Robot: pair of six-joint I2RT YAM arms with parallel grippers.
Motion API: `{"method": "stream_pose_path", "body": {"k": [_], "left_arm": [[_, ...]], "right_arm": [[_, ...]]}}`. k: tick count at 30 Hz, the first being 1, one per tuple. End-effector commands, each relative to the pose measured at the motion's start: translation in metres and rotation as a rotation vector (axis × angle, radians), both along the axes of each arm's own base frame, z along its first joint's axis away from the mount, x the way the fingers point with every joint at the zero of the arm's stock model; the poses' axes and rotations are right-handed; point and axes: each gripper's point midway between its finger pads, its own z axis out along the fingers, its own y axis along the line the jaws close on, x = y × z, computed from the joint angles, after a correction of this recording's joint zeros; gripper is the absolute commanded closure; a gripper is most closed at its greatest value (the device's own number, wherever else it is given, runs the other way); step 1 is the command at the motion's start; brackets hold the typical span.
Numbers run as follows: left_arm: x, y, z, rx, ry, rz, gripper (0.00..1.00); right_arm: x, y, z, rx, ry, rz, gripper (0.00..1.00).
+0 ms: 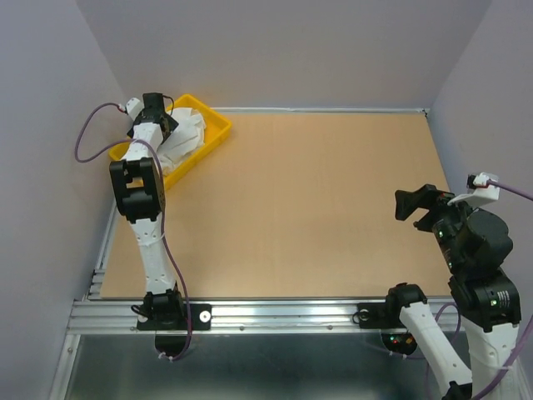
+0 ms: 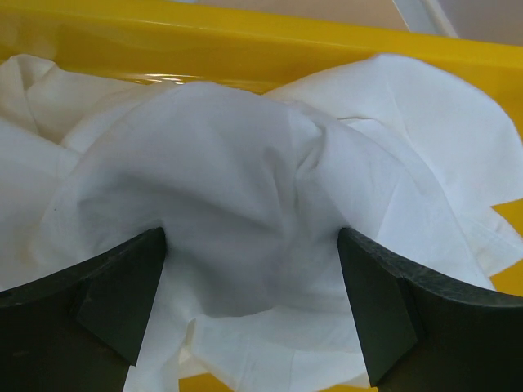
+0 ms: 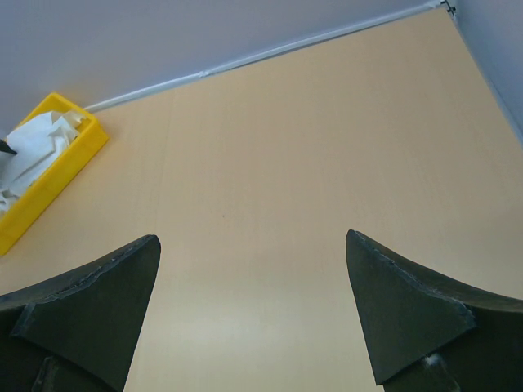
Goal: Fold and stack the long sleeve shirts
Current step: Grab the shirt from the pile
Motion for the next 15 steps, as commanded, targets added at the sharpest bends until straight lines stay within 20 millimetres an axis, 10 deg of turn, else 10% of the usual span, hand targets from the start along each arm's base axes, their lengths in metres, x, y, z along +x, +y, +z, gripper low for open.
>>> {"method": "stream_pose_path", "body": {"k": [1,6,9,13,15], "left_arm": [[0.006,0.000,-0.003,-0.007,0.011,-0.009,0.01],[0.007,-0.009,-0.036,-0.057,0.056,-0.057,0.21],[0.011,-0.014,-0.029,-0.055,0.038,-0.097,0.52],[0.024,-0.013,0.029,0.004,-0.085,-0.161,0.95],[0.027,-0.014,0.082,0.028,-0.187,-0.183,1.00]], "right_arm": [[0.007,0.003,0.003,0.008,0.002,0.006,0.00],[0.014,0.005,-0.002,0.004,0.031,0.012,0.00],[0.015,0.008,-0.004,-0.002,0.037,0.030,0.00],[0.017,0.012,-0.005,-0.010,0.045,0.060,0.00],[0.016,0.014,-0.005,-0.015,0.044,0.075,0.00]]}}
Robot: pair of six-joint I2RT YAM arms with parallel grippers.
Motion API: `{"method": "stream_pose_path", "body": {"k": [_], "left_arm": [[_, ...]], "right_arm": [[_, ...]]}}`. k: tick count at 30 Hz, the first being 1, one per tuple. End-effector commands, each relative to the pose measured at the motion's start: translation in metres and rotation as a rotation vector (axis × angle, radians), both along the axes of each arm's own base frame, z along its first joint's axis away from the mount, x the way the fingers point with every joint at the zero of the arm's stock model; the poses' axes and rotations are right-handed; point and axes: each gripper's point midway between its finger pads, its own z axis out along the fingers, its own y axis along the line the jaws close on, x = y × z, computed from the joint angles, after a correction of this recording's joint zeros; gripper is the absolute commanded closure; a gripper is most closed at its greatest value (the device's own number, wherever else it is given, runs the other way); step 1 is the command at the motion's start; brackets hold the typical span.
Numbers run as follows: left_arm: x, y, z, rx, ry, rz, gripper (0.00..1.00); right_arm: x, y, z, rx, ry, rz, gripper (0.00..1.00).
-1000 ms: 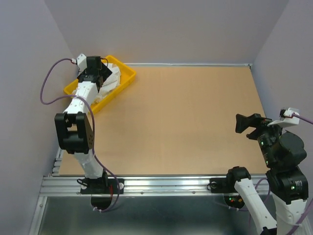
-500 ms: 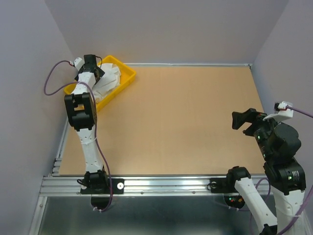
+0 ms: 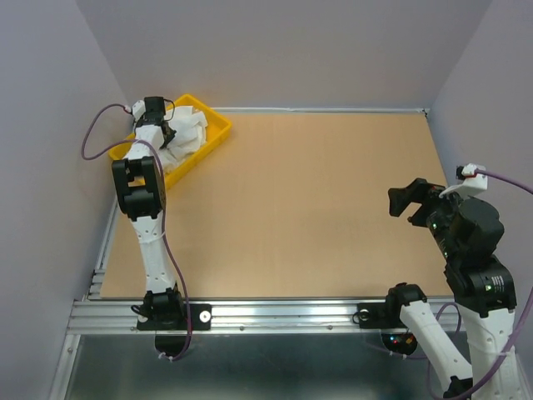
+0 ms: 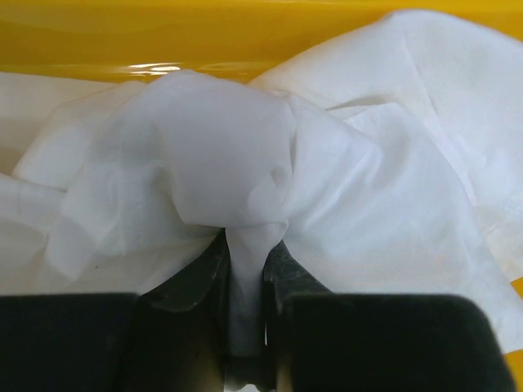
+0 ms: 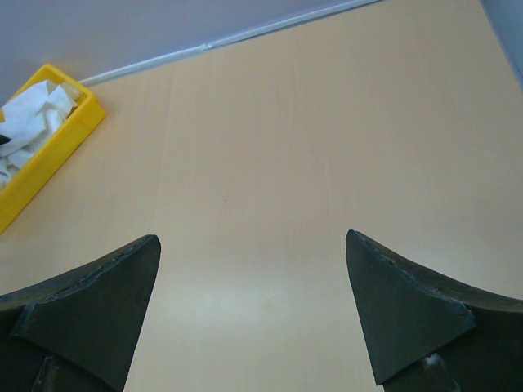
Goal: Fold and stack the long sleeve shirts
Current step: Grab the shirt from the pile, then move the shirt to the center of the board
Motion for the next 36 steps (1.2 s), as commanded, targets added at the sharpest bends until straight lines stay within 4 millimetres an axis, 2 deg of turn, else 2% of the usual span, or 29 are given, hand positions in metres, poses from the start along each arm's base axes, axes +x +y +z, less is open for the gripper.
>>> {"method": "stream_pose_path", "body": {"k": [1,2,4,5,8,9,10,11,12,14,15,16,17,18,20,22,23,24,25,26,27,28,29,30,31,32,33,34,36], "left_arm": [[0.020,-0.009,0.140,0.044,-0.289,-0.092,1.00],[0.016,-0.017,0.181,0.043,-0.371,-0.126,1.00],[0.017,-0.029,0.232,0.047,-0.501,-0.179,1.00],[0.009,-0.049,0.275,0.057,-0.587,-0.250,1.00],[-0.006,-0.087,0.345,0.106,-0.733,-0.361,1.00],[-0.021,-0.118,0.382,0.132,-0.803,-0.428,1.00],[-0.030,-0.135,0.404,0.137,-0.853,-0.480,1.00],[-0.047,-0.164,0.430,0.130,-0.908,-0.541,1.00],[-0.059,-0.177,0.452,0.136,-0.955,-0.570,1.00],[-0.087,-0.205,0.485,0.138,-1.038,-0.644,1.00],[-0.099,-0.230,0.493,0.121,-1.063,-0.698,1.00],[-0.109,-0.243,0.499,0.117,-1.084,-0.729,1.00],[-0.118,-0.256,0.502,0.107,-1.095,-0.766,1.00],[-0.134,-0.281,0.504,0.084,-1.106,-0.824,1.00],[-0.151,-0.304,0.496,0.076,-1.095,-0.892,1.00],[-0.171,-0.342,0.482,0.064,-1.081,-0.996,0.91],[-0.182,-0.351,0.477,0.052,-1.074,-1.028,0.77],[-0.181,-0.362,0.447,0.034,-1.017,-1.057,0.44],[-0.185,-0.368,0.432,0.011,-0.987,-1.071,0.25],[-0.192,-0.373,0.402,-0.042,-0.923,-1.081,0.06],[-0.200,-0.369,0.413,-0.041,-0.948,-1.074,0.06],[-0.200,-0.371,0.374,-0.096,-0.872,-1.061,0.01],[-0.212,-0.360,0.375,-0.112,-0.884,-1.028,0.01],[-0.216,-0.354,0.364,-0.127,-0.869,-1.000,0.01],[-0.219,-0.350,0.323,-0.171,-0.791,-0.960,0.01],[-0.222,-0.340,0.311,-0.171,-0.769,-0.913,0.01],[-0.235,-0.330,0.313,-0.191,-0.779,-0.888,0.01],[-0.240,-0.321,0.276,-0.211,-0.696,-0.835,0.01],[-0.256,-0.303,0.247,-0.216,-0.640,-0.779,0.01]], "right_arm": [[-0.001,0.008,0.008,-0.013,-0.032,0.058,0.00],[-0.002,0.009,0.009,-0.014,-0.037,0.066,0.00],[-0.004,0.010,0.010,-0.019,-0.045,0.075,0.00],[-0.006,0.011,0.013,-0.027,-0.056,0.084,0.00],[-0.011,0.011,0.017,-0.038,-0.078,0.096,0.00],[-0.014,0.011,0.021,-0.041,-0.094,0.099,0.00],[-0.016,0.012,0.024,-0.044,-0.104,0.112,0.00],[-0.017,0.012,0.026,-0.050,-0.113,0.116,0.00],[-0.019,0.013,0.027,-0.052,-0.120,0.121,0.00],[-0.025,0.012,0.031,-0.053,-0.142,0.121,0.00],[-0.027,0.012,0.033,-0.054,-0.152,0.121,0.00],[-0.032,0.017,0.035,-0.049,-0.169,0.154,0.00],[-0.034,0.018,0.036,-0.049,-0.174,0.161,0.00],[-0.036,0.019,0.039,-0.049,-0.185,0.169,0.00],[-0.043,0.022,0.042,-0.045,-0.205,0.191,0.00],[-0.049,0.024,0.045,-0.046,-0.225,0.212,0.00],[-0.050,0.025,0.046,-0.047,-0.230,0.218,0.00],[-0.052,0.026,0.046,-0.047,-0.235,0.226,0.00],[-0.054,0.028,0.047,-0.046,-0.238,0.237,0.00],[-0.057,0.031,0.047,-0.048,-0.244,0.257,0.00],[-0.059,0.032,0.047,-0.047,-0.247,0.267,0.00],[-0.061,0.034,0.047,-0.046,-0.246,0.277,0.00],[-0.064,0.037,0.047,-0.047,-0.252,0.298,0.00],[-0.065,0.038,0.047,-0.046,-0.250,0.306,0.00],[-0.067,0.040,0.046,-0.048,-0.253,0.323,0.00],[-0.069,0.045,0.045,-0.058,-0.252,0.358,0.00],[-0.070,0.048,0.044,-0.057,-0.249,0.378,0.00],[-0.069,0.053,0.041,-0.052,-0.234,0.402,0.00],[-0.066,0.057,0.036,-0.021,-0.208,0.413,0.00]]}}
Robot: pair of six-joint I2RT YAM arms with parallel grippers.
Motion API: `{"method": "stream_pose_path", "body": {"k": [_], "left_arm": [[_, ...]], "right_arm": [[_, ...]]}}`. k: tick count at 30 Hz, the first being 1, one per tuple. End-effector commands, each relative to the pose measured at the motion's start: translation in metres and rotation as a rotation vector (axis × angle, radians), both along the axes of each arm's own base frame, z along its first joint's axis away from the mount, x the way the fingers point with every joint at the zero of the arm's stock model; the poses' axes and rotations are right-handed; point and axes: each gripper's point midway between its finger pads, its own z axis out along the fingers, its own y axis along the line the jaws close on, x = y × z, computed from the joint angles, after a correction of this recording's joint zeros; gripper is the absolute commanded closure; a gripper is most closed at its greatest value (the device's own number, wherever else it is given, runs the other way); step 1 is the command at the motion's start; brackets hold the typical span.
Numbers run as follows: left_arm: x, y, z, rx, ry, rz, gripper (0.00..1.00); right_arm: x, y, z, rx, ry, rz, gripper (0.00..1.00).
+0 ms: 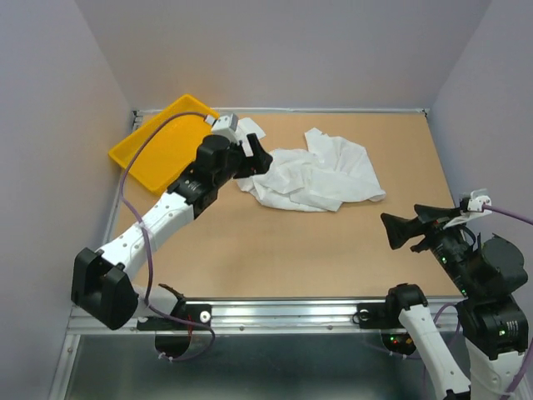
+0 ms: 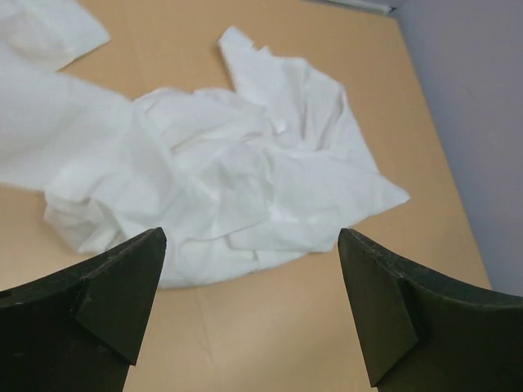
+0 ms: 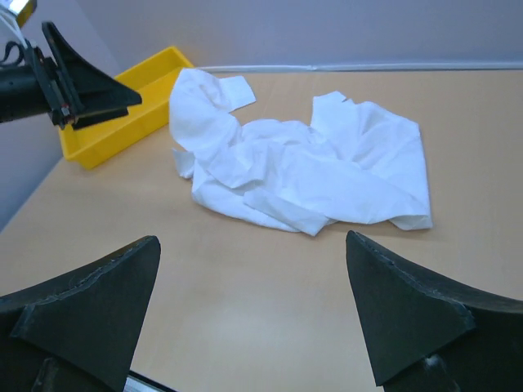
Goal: Fold and stack the long sleeve shirts
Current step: Move the shirt to the center of the board
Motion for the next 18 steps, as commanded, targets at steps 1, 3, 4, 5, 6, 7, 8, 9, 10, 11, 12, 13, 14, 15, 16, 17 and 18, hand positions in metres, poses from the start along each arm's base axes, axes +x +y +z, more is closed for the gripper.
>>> {"method": "stream_pose_path", "body": {"k": [1,3,4,5,6,7,8,9,10,11,12,13,14,15,16,17,18], "left_arm": [[-0.030,0.042,0.023,-0.165,-0.018,0.178,0.01],[-0.041,0.058,0.010,-0.169,0.012,0.235,0.01],[-0.047,0.063,-0.015,-0.142,0.073,0.257,0.01],[-0.052,0.064,-0.030,-0.139,0.115,0.262,0.01],[-0.053,0.063,-0.033,-0.135,0.125,0.254,0.01],[-0.056,0.063,-0.047,-0.115,0.158,0.251,0.01],[-0.055,0.063,-0.054,-0.105,0.177,0.253,0.01],[-0.054,0.061,-0.069,-0.082,0.211,0.255,0.01],[-0.051,0.058,-0.073,-0.076,0.215,0.247,0.01],[-0.048,0.057,-0.077,-0.063,0.226,0.244,0.01],[-0.041,0.051,-0.083,-0.042,0.243,0.229,0.01],[-0.037,0.049,-0.086,-0.028,0.252,0.223,0.01],[-0.033,0.046,-0.089,-0.016,0.261,0.217,0.01],[-0.026,0.046,-0.103,0.010,0.294,0.226,0.01],[-0.018,0.043,-0.100,0.008,0.292,0.223,0.02],[-0.013,0.042,-0.105,0.013,0.302,0.218,0.02],[-0.006,0.041,-0.118,0.020,0.337,0.215,0.02]], "right_arm": [[-0.001,0.016,-0.001,0.017,0.027,0.092,0.00],[0.006,0.019,-0.011,0.053,0.080,0.092,0.00],[0.017,0.021,-0.024,0.061,0.136,0.084,0.00],[0.024,0.021,-0.028,0.089,0.167,0.068,0.00],[0.031,0.022,-0.034,0.098,0.197,0.061,0.00],[0.038,0.022,-0.039,0.107,0.222,0.050,0.00],[0.055,0.020,-0.053,0.126,0.289,0.005,0.00],[0.063,0.017,-0.058,0.132,0.316,-0.024,0.00],[0.072,0.015,-0.066,0.131,0.346,-0.048,0.00],[0.083,0.016,-0.073,0.124,0.374,-0.060,0.00],[0.099,0.017,-0.090,0.107,0.451,-0.072,0.00],[0.107,0.019,-0.101,0.092,0.503,-0.071,0.00],[0.115,0.023,-0.110,0.071,0.535,-0.048,0.00],[0.123,0.026,-0.117,0.058,0.569,-0.028,0.00],[0.137,0.031,-0.144,0.036,0.672,-0.016,0.07],[0.144,0.034,-0.153,0.022,0.698,0.001,0.10],[0.150,0.039,-0.162,0.003,0.725,0.042,0.12]]}}
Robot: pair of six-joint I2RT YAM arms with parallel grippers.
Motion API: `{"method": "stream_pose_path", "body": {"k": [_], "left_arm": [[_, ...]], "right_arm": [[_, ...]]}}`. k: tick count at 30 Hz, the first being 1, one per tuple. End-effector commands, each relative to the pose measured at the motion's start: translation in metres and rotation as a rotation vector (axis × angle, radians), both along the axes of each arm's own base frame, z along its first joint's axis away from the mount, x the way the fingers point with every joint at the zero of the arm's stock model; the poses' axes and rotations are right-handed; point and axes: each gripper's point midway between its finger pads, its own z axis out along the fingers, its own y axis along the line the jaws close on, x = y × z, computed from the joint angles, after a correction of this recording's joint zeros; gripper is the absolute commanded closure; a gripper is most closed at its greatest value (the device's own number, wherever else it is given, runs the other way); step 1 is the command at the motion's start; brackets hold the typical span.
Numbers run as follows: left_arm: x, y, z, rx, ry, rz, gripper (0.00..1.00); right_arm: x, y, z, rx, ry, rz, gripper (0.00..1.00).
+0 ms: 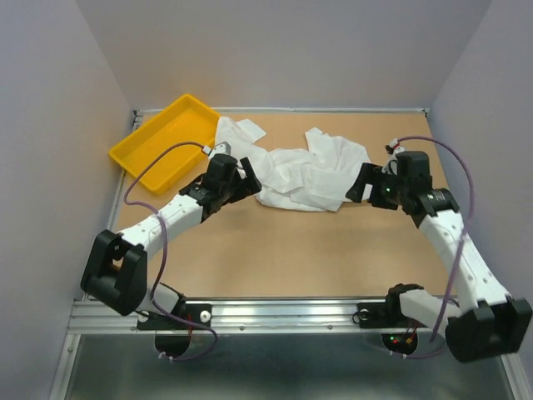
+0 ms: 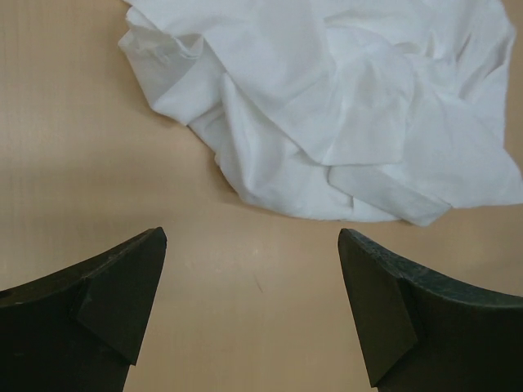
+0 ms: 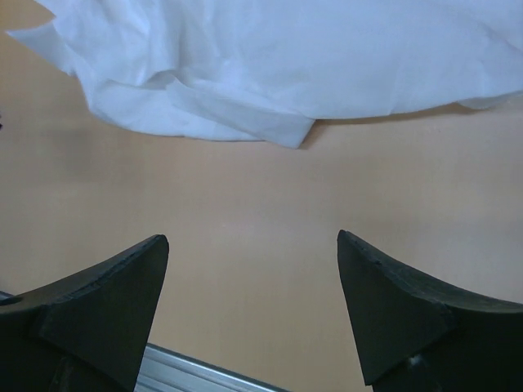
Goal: Fold and stack the long sleeve shirts
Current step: Move the shirt to the center of the board
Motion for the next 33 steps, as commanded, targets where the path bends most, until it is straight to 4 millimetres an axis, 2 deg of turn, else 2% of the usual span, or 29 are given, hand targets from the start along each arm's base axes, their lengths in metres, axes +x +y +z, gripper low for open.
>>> {"method": "stream_pose_path", "body": {"k": [1,2,3,4,6,7,8,10,11,13,17,18,25,26,28,31,33], "left_arm": [[0.034,-0.008,0.015,-0.038,-0.031,-0.010,0.02],[0.040,-0.009,-0.001,-0.031,0.005,-0.007,0.02],[0.043,-0.012,-0.006,-0.050,0.026,-0.022,0.03],[0.052,-0.011,-0.005,-0.065,0.028,-0.014,0.03],[0.062,-0.017,-0.017,-0.084,0.053,-0.041,0.05],[0.069,-0.018,-0.014,-0.095,0.046,-0.044,0.05],[0.073,-0.017,-0.022,-0.100,0.068,-0.036,0.05],[0.081,-0.016,-0.020,-0.114,0.064,-0.019,0.05],[0.083,-0.016,-0.020,-0.120,0.065,-0.014,0.05],[0.089,-0.015,-0.021,-0.126,0.059,-0.008,0.06],[0.099,-0.010,-0.032,-0.102,0.066,0.014,0.06],[0.102,-0.009,-0.040,-0.095,0.081,0.019,0.06],[0.100,-0.011,-0.062,-0.107,0.130,0.030,0.10],[0.100,-0.010,-0.065,-0.098,0.132,0.030,0.11],[0.099,-0.010,-0.065,-0.086,0.132,0.020,0.12],[0.101,-0.007,-0.068,-0.051,0.126,0.004,0.13],[0.102,-0.005,-0.072,-0.030,0.130,0.002,0.14]], "right_arm": [[0.035,0.016,-0.035,-0.017,0.092,0.101,0.16],[0.043,0.017,-0.040,-0.033,0.084,0.126,0.19],[0.048,0.019,-0.046,-0.046,0.083,0.143,0.22],[0.053,0.025,-0.058,-0.059,0.106,0.172,0.27],[0.064,0.031,-0.065,-0.090,0.081,0.221,0.30],[0.066,0.036,-0.070,-0.097,0.084,0.243,0.34],[0.074,0.042,-0.075,-0.098,0.084,0.266,0.35],[0.080,0.052,-0.080,-0.095,0.084,0.295,0.35],[0.087,0.065,-0.074,-0.093,0.050,0.319,0.35],[0.092,0.081,-0.079,-0.104,0.035,0.358,0.35],[0.112,0.095,-0.091,-0.133,0.007,0.389,0.34],[0.116,0.097,-0.099,-0.154,0.014,0.407,0.34],[0.118,0.103,-0.124,-0.172,0.078,0.400,0.34],[0.120,0.099,-0.132,-0.209,0.085,0.392,0.34],[0.121,0.097,-0.134,-0.238,0.082,0.384,0.34],[0.118,0.097,-0.136,-0.247,0.080,0.407,0.33],[0.110,0.100,-0.145,-0.251,0.097,0.441,0.33]]}}
